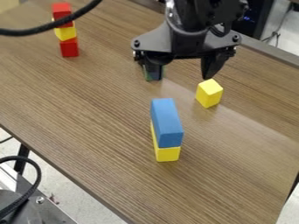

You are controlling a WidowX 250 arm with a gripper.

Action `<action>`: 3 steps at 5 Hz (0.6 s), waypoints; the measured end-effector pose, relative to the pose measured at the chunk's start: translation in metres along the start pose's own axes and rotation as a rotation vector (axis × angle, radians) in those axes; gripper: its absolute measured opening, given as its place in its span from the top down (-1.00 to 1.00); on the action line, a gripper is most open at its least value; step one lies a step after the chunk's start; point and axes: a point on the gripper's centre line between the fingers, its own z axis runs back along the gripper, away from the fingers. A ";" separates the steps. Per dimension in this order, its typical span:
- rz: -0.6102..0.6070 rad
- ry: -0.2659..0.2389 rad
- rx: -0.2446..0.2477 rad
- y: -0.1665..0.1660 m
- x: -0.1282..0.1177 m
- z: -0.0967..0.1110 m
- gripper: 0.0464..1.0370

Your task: Move the green object on top of blue and yellow box.

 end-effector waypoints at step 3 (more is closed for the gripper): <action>-0.010 0.036 0.019 0.022 0.032 -0.032 -0.93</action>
